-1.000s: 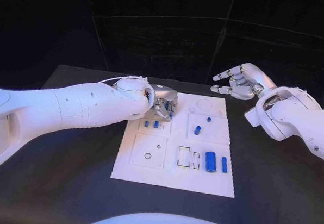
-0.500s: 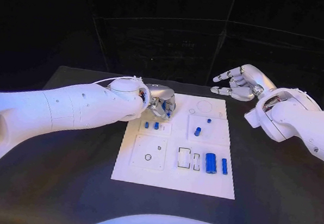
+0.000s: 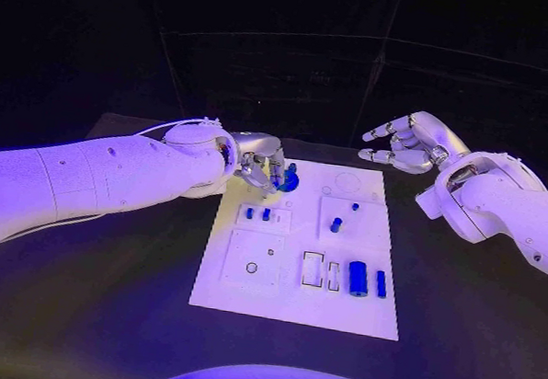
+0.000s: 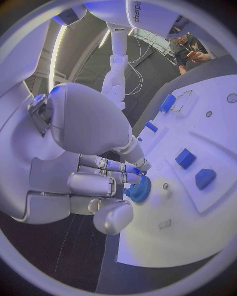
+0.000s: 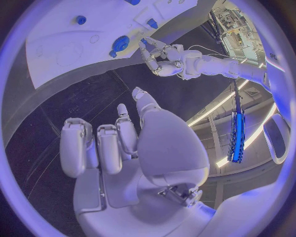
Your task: Assemble the parts on the task board
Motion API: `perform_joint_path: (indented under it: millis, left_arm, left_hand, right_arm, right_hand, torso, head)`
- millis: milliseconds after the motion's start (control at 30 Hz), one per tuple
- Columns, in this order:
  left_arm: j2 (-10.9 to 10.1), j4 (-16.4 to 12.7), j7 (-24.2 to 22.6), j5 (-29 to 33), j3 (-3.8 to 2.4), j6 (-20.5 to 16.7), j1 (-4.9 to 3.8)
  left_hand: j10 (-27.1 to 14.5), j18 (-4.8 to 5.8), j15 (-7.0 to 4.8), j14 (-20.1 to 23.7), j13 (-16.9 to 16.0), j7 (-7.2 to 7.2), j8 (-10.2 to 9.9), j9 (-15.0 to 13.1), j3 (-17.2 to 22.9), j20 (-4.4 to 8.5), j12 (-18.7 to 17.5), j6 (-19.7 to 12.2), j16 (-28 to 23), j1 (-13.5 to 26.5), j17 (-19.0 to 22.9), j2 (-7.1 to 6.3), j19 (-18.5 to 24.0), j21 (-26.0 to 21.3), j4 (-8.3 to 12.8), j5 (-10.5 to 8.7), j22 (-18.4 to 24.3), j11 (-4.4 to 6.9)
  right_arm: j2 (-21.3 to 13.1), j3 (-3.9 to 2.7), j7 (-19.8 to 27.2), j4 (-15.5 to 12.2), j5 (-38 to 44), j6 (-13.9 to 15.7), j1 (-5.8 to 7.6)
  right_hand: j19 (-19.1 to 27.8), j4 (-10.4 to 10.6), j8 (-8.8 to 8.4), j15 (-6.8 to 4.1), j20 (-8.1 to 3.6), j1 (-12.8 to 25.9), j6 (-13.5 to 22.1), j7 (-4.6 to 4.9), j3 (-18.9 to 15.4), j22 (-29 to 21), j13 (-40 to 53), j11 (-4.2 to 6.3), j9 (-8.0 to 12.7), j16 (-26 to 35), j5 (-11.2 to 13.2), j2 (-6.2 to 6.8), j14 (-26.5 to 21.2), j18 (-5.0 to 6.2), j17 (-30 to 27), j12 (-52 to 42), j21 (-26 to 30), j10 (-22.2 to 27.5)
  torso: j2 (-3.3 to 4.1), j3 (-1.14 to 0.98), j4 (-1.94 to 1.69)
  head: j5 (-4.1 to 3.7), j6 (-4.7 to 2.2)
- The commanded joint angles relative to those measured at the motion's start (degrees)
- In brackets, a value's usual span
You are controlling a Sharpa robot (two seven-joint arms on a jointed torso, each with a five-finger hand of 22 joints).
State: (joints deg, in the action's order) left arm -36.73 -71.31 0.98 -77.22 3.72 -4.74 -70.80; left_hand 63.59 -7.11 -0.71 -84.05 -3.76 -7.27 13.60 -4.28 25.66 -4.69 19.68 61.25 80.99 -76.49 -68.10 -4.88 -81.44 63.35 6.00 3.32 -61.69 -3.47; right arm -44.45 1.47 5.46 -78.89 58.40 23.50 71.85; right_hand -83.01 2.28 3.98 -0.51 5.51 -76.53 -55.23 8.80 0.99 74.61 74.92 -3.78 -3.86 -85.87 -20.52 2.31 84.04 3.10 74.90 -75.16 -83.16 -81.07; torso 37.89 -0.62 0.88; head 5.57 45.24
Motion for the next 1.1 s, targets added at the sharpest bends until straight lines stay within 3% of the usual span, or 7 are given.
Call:
perform_joint_path:
  millis: [33,200,367,533,1100]
  left_arm:
    - [-0.81,-0.45,1.81,2.53,-0.08,4.01,-0.11]
    - [-1.61,-0.36,2.25,2.67,-0.03,5.01,-0.11]
    - [-1.77,0.04,2.24,2.71,0.02,5.29,-0.07]
    - [-1.46,0.65,2.22,2.63,0.13,5.26,0.11]
    - [0.0,2.71,1.57,1.93,0.33,4.63,0.8]
  left_hand:
    - [0.5,0.94,-0.4,-1.47,-0.05,-0.02,-0.35,0.0,0.16,0.13,-0.49,0.45,-0.01,0.84,0.19,-0.16,-0.35,0.3,-0.26,-0.3,-0.14,-0.08]
    - [0.56,0.93,-0.41,-1.46,-0.05,-0.01,-0.41,0.0,0.13,0.13,-0.58,0.48,-0.01,0.95,0.21,-0.24,-0.33,0.28,-0.27,-0.3,-0.14,-0.08]
    - [0.6,0.93,-0.41,-1.43,-0.05,0.0,-0.47,0.0,0.11,0.12,-0.67,0.49,-0.08,1.04,0.38,-0.36,-0.31,0.28,-0.25,-0.3,-0.15,-0.07]
    - [0.63,0.92,-0.41,-1.4,-0.05,0.01,-0.54,0.01,0.1,0.13,-0.76,0.49,-0.12,1.06,0.48,-0.45,-0.28,0.23,-0.21,-0.29,-0.1,-0.06]
    - [0.7,0.93,-0.43,-1.37,-0.05,0.05,-0.69,0.01,0.29,0.13,-0.97,0.52,-0.16,0.92,0.58,-0.41,-0.26,0.29,-0.08,-0.28,-0.21,-0.03]
  right_arm:
    - [-0.01,-0.03,0.31,0.01,-0.08,-0.27,0.11]
    - [0.03,-0.03,0.34,0.06,-0.08,-0.29,0.11]
    - [0.09,-0.03,0.35,0.09,-0.08,-0.33,0.1]
    - [0.09,-0.03,0.36,0.09,-0.07,-0.33,0.1]
    - [0.03,-0.03,0.34,-0.06,-0.07,-0.42,0.1]
  right_hand:
    - [0.21,-0.22,0.05,-0.18,-0.12,-0.11,-0.33,0.0,-0.08,0.04,3.0,0.09,-0.01,0.24,-0.33,-0.54,4.04,0.09,6.35,-0.06,0.37,0.35]
    - [0.21,-0.22,0.05,-0.18,-0.12,-0.11,-0.33,0.0,-0.08,0.04,3.0,0.09,-0.01,0.24,-0.33,-0.54,4.04,0.09,6.35,-0.06,0.37,0.35]
    - [0.21,-0.22,0.05,-0.18,-0.12,-0.11,-0.33,0.0,-0.08,0.04,3.0,0.09,-0.01,0.24,-0.33,-0.54,4.04,0.09,6.35,-0.06,0.37,0.35]
    - [0.22,-0.25,0.06,-0.18,-0.12,-0.15,-0.34,0.0,-0.1,0.0,2.96,0.1,-0.01,0.27,-0.4,-0.53,4.03,0.1,6.3,-0.01,0.39,0.39]
    - [0.22,-0.25,0.06,-0.18,-0.12,-0.15,-0.34,0.0,-0.1,0.0,2.96,0.1,-0.01,0.27,-0.4,-0.53,4.03,0.1,6.3,-0.01,0.39,0.39]
  torso:
    - [0.03,-0.02,0.12]
    - [0.07,0.04,0.08]
    - [0.11,-0.04,0.16]
    - [0.12,-0.02,0.32]
    - [0.07,-0.06,0.23]
  head:
    - [0.12,0.02]
    - [0.16,0.09]
    - [0.34,0.15]
    - [0.43,0.19]
    - [0.35,0.29]
